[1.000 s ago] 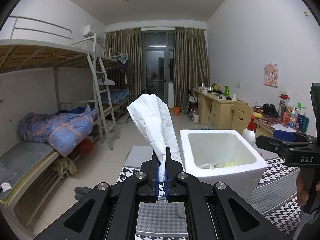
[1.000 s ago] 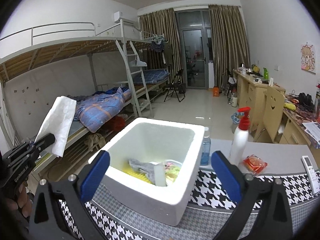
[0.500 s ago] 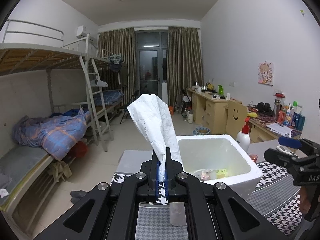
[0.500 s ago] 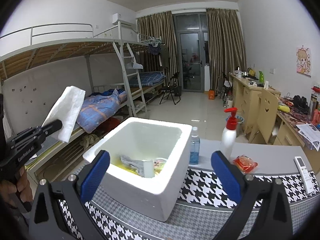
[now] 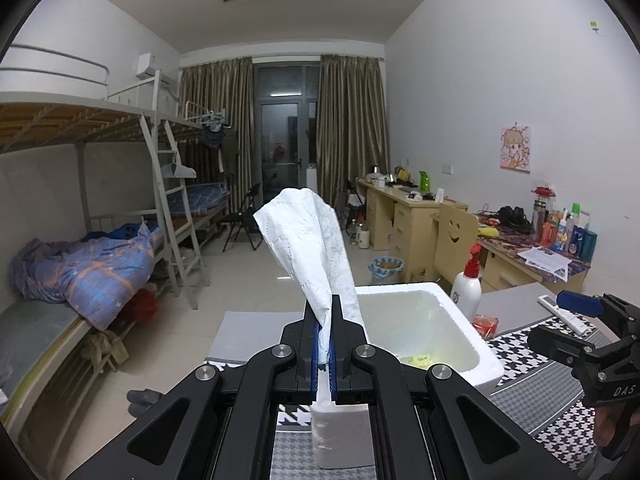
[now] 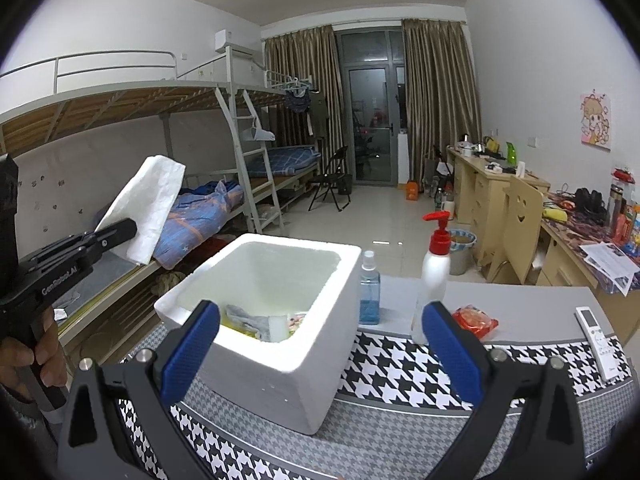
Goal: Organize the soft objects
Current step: 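Lower the napkin into the box and open the left tool while the right tool withdraws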
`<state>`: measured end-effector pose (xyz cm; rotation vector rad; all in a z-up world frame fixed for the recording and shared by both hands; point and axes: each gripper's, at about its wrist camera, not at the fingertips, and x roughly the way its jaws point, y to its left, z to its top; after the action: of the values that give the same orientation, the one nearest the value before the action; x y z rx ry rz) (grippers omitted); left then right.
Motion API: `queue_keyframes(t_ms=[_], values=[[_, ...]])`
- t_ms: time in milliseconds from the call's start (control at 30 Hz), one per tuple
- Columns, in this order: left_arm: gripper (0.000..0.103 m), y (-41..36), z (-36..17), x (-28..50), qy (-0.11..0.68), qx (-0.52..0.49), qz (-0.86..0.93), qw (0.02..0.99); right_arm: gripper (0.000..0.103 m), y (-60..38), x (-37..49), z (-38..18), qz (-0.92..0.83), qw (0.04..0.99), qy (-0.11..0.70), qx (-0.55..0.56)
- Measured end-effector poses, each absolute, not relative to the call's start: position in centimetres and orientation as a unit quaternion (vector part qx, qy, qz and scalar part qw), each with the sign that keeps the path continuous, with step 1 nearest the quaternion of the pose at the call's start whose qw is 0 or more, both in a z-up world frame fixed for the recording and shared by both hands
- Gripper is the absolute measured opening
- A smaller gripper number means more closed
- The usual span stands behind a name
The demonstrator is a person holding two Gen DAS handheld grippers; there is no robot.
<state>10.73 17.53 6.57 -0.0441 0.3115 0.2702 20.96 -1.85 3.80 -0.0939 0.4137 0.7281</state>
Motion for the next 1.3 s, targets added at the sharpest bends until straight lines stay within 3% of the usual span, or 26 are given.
queue_keyframes(t_ms=[1300], values=[[0.003,13.1,5.3,18.4,0.210,-0.014,0.068,0.975,0.102,-6.9,21.5,2.9,0.312,0.928,0.202,-0.040]])
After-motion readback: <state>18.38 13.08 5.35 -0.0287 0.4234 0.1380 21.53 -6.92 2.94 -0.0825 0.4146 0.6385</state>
